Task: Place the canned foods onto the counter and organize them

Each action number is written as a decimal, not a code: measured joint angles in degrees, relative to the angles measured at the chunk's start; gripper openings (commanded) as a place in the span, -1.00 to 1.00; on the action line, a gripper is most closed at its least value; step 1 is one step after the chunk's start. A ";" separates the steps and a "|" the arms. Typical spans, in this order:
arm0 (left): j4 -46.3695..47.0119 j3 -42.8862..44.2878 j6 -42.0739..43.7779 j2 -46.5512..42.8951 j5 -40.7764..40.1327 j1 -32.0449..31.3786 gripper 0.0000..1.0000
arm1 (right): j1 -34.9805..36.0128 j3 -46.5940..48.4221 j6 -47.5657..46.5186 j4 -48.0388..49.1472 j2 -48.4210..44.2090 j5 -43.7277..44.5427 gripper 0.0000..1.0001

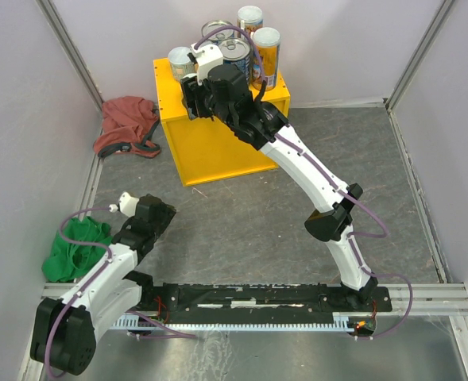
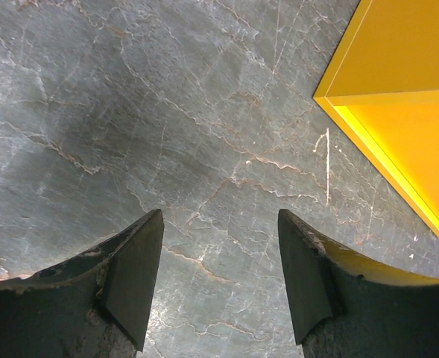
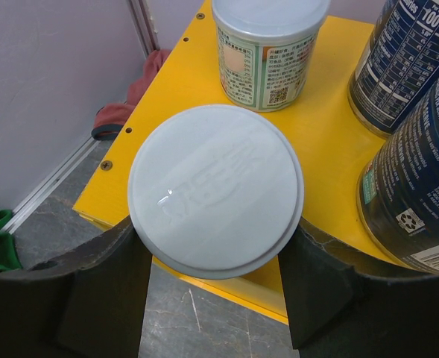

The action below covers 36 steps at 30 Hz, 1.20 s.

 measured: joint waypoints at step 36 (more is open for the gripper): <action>0.48 0.00 -0.02 -3.15 0.50 0.00 0.39 | 3.32 -15.28 -1.40 5.75 -11.30 3.30 -0.01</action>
